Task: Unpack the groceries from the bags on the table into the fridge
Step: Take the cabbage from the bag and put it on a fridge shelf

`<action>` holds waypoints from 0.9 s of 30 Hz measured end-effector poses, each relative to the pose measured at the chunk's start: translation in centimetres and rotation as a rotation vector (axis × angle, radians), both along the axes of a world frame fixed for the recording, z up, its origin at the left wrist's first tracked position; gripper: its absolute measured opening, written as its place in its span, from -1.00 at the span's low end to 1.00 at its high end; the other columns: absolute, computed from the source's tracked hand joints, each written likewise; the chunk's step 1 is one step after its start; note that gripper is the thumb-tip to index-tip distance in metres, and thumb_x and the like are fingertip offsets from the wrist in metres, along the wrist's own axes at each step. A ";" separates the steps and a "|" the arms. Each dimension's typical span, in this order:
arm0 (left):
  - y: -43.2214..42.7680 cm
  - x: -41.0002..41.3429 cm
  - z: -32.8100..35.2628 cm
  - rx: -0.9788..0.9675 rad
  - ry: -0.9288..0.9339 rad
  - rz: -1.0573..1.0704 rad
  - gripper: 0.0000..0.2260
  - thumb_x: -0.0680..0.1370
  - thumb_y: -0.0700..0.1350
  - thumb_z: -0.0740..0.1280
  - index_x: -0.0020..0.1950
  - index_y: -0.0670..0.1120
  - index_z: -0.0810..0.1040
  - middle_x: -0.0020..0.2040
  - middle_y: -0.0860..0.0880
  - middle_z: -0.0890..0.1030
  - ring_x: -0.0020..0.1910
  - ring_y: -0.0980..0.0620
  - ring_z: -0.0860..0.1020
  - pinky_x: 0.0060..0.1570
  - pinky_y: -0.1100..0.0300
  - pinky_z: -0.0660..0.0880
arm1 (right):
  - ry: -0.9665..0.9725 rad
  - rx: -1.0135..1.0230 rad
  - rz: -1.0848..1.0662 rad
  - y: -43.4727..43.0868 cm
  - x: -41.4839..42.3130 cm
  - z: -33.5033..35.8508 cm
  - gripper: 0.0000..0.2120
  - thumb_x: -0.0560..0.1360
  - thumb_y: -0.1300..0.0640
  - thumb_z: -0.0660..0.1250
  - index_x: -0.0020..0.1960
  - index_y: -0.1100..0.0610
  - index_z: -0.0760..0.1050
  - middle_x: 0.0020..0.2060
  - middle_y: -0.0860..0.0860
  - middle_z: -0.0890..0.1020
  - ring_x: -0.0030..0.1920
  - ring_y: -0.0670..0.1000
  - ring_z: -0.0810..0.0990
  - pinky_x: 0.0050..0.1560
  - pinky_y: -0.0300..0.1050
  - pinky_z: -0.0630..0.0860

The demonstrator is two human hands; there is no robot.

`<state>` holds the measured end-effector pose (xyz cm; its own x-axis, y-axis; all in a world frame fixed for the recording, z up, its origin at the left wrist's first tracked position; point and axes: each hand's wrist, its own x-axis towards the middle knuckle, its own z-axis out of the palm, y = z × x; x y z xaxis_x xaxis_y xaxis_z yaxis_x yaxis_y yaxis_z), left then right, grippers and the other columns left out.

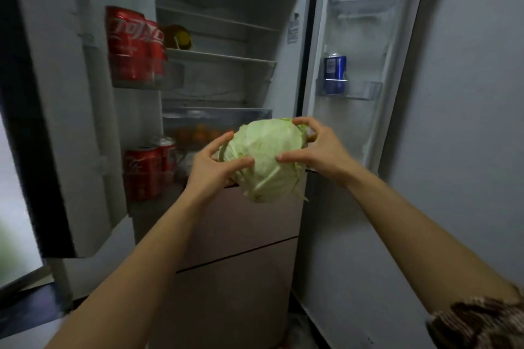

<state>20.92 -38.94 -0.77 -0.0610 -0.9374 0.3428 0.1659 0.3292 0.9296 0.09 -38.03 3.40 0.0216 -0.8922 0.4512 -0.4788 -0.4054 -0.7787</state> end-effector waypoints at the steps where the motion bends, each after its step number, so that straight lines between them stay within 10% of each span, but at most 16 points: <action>1: -1.8 -1.1 -0.1 -0.014 0.011 0.010 -0.38 0.34 -0.30 0.52 0.35 0.01 0.46 0.04 -0.07 0.64 -0.08 0.07 0.66 -0.28 0.24 0.60 | 0.010 -0.009 0.006 -2.0 -1.0 0.2 -0.27 0.18 0.10 0.64 0.28 -0.05 0.41 0.05 -0.09 0.51 0.05 -0.02 0.56 -0.01 0.02 0.64; 7: -12.6 -6.7 1.0 -0.095 0.069 0.151 -0.40 0.32 -0.26 0.54 0.30 0.09 0.49 0.00 0.01 0.63 -0.10 0.14 0.65 -0.15 0.18 0.63 | 0.055 -0.063 0.079 -13.3 -5.6 3.1 -0.27 0.23 0.22 0.61 0.32 0.01 0.39 0.08 -0.08 0.48 0.01 -0.11 0.51 -0.13 -0.27 0.57; 27: -49.6 -6.1 8.1 -0.246 0.055 0.251 -0.48 0.38 -0.38 0.38 0.27 0.00 0.48 0.11 -0.08 0.57 0.05 -0.06 0.58 -0.12 0.06 0.62 | -0.031 -0.304 -0.088 -48.5 -1.8 7.5 -0.25 0.19 0.19 0.56 0.31 -0.06 0.35 0.20 0.02 0.51 0.16 0.07 0.50 0.18 0.11 0.52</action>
<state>14.82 -88.55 7.33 0.1860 -0.8095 0.5569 0.0991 0.5793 0.8090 -1.72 -86.54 10.94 -0.0676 -0.7144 0.6965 -0.5001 -0.5798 -0.6432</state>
